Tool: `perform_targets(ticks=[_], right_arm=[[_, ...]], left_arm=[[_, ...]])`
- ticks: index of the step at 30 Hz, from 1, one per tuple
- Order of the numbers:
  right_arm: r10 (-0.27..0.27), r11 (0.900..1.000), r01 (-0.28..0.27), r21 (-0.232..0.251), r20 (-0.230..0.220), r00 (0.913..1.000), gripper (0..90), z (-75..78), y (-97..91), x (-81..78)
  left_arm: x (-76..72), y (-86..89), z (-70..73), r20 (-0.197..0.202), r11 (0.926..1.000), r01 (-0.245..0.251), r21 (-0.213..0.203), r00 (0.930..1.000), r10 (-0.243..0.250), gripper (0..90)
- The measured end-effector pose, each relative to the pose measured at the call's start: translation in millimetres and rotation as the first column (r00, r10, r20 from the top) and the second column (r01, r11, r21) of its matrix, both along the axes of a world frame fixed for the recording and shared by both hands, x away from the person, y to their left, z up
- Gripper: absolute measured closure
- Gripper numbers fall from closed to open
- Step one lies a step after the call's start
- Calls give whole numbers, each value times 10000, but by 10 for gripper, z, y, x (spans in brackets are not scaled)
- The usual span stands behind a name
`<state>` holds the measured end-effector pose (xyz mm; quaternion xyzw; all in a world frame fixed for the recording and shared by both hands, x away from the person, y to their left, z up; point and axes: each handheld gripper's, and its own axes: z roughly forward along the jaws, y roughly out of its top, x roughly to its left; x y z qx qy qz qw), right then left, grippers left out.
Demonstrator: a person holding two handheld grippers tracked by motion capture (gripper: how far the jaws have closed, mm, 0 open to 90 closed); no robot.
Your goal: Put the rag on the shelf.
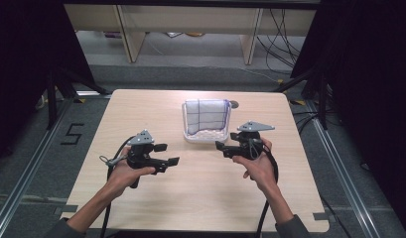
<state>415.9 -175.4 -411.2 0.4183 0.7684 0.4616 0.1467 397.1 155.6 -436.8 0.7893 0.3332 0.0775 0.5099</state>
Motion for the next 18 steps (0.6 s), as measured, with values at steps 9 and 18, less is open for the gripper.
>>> perform_targets(ticks=[9,18], right_arm=[[304,9994,-307,-142,-200,9993,258,-160,76,-127],[593,9980,-606,-184,-677,9959,233,-335,156,-265]], left_arm=[[-98,11,-102,-37,10000,29,73,10000,-29,233],[-162,73,-270,-243,9999,100,135,9997,-97,222]])
